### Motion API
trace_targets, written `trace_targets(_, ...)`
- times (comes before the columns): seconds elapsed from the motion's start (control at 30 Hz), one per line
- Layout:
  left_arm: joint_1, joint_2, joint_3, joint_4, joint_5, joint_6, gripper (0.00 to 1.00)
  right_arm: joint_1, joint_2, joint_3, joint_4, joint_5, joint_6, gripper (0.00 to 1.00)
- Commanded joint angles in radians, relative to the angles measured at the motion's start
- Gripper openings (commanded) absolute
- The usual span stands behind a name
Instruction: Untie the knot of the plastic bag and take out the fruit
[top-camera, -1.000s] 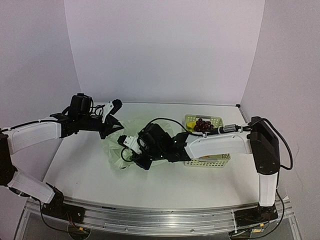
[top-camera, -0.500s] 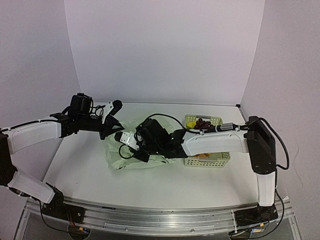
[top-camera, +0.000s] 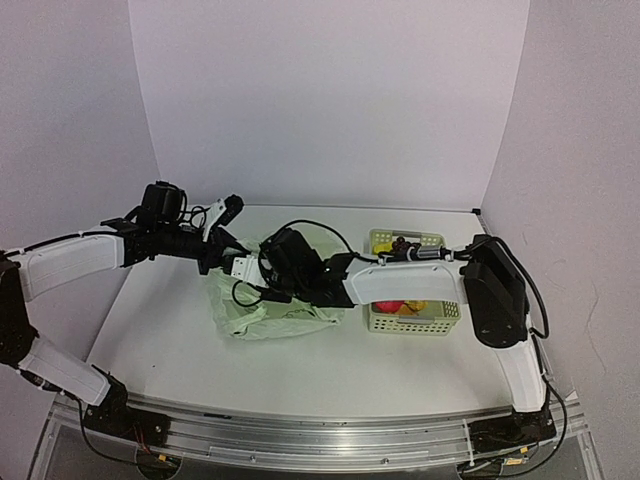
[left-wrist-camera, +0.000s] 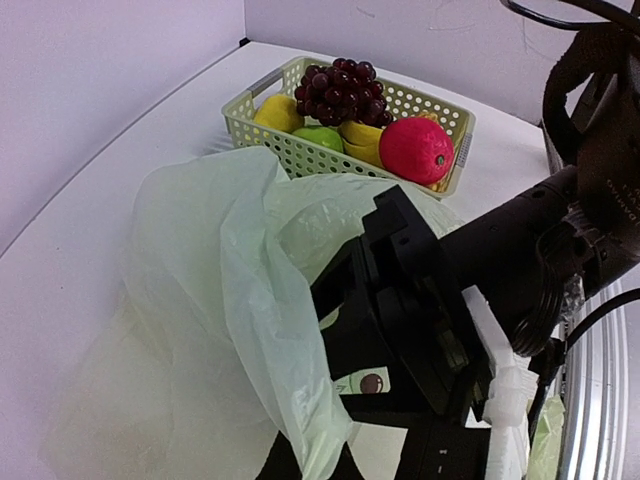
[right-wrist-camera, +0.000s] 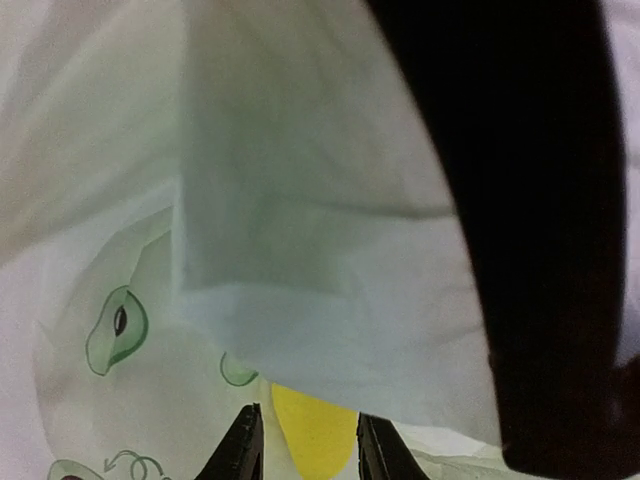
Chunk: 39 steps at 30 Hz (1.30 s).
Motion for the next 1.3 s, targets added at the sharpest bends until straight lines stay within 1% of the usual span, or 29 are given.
trace_targets(0.0, 0.015, -0.023, 0.065, 0.043, 0.069, -0.02, 0.0, -0.016, 0.004, -0.109, -0.061, 0.111, -0.114, 0.29)
trace_targets(0.13, 0.025, -0.019, 0.071, 0.044, 0.067, -0.008, 0.0, -0.022, -0.045, -0.225, -0.057, 0.109, -0.12, 0.29)
trace_targets(0.2, 0.029, -0.015, 0.073, 0.042, 0.071, 0.003, 0.0, -0.022, -0.063, -0.253, -0.051, 0.102, -0.107, 0.29)
trace_targets(0.3, 0.029, -0.016, 0.067, 0.038, 0.083, 0.031, 0.0, -0.022, -0.067, -0.244, -0.051, 0.102, -0.103, 0.29)
trace_targets(0.43, 0.017, -0.016, 0.065, 0.019, 0.088, 0.081, 0.0, -0.022, -0.038, -0.168, -0.05, 0.111, -0.121, 0.31)
trace_targets(0.53, -0.007, -0.015, 0.073, 0.008, 0.093, 0.096, 0.0, -0.023, 0.01, -0.086, -0.049, 0.13, -0.169, 0.39)
trace_targets(0.63, -0.02, -0.013, 0.084, -0.002, 0.113, 0.088, 0.0, -0.03, 0.066, -0.014, -0.048, 0.151, -0.223, 0.51)
trace_targets(0.77, -0.023, -0.024, 0.084, -0.011, 0.132, 0.086, 0.0, -0.053, 0.103, 0.024, -0.052, 0.15, -0.231, 0.67)
trace_targets(0.83, -0.022, -0.028, 0.087, -0.015, 0.152, 0.084, 0.0, -0.068, 0.12, 0.043, -0.068, 0.127, -0.23, 0.72)
trace_targets(1.0, -0.021, -0.016, 0.116, -0.002, 0.181, 0.058, 0.0, -0.101, 0.172, 0.129, -0.137, 0.054, -0.222, 0.79)
trace_targets(1.27, -0.017, 0.002, 0.153, -0.061, 0.243, 0.095, 0.0, -0.145, 0.254, 0.238, -0.176, 0.039, -0.191, 0.82)
